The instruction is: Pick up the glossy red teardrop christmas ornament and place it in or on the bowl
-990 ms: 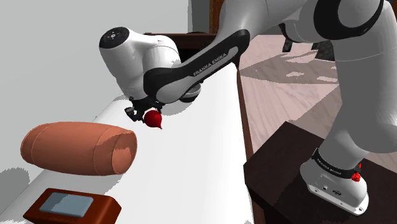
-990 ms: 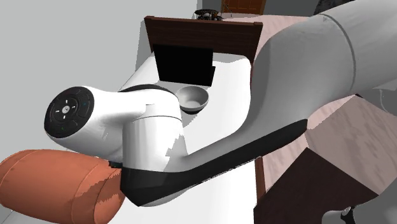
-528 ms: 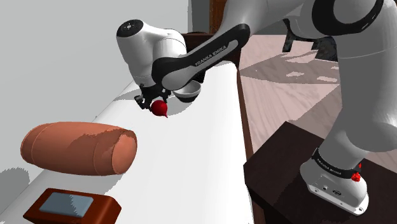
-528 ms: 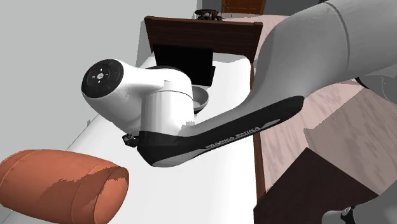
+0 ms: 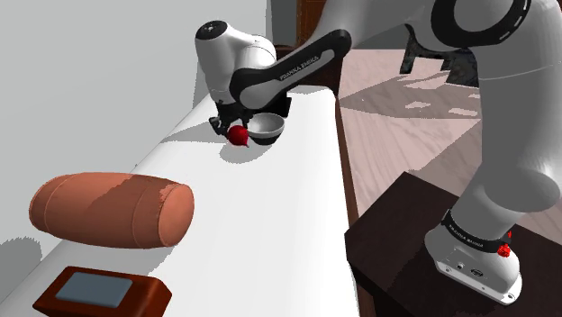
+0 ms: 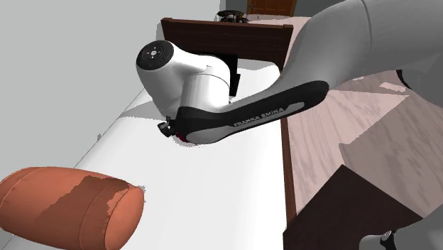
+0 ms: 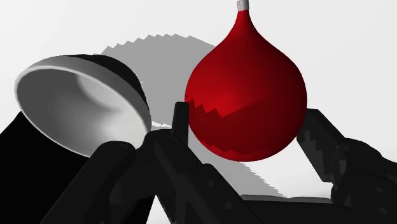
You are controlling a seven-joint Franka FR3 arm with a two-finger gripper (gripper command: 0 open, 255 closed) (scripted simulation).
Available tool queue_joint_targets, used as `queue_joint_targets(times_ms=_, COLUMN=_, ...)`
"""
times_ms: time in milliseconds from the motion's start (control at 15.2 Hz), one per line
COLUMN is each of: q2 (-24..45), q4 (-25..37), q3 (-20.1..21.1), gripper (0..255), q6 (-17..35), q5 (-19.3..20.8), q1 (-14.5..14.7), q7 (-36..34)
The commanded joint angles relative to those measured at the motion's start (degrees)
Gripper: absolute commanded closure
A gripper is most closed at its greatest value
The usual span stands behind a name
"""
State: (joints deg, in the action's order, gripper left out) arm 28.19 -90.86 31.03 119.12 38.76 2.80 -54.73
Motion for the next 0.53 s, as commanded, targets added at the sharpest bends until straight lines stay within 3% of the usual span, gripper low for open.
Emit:
queue_joint_targets(times_ms=0, q2=0.1, q4=0.1, q3=-0.5, gripper=255, q6=1.1, q5=-0.3, q1=-2.0, q7=2.5)
queue_joint_targets(times_ms=462, q2=3.5, q4=4.9, q3=-2.4, gripper=255, q6=2.6, q5=-0.8, q1=-7.1, q7=10.6)
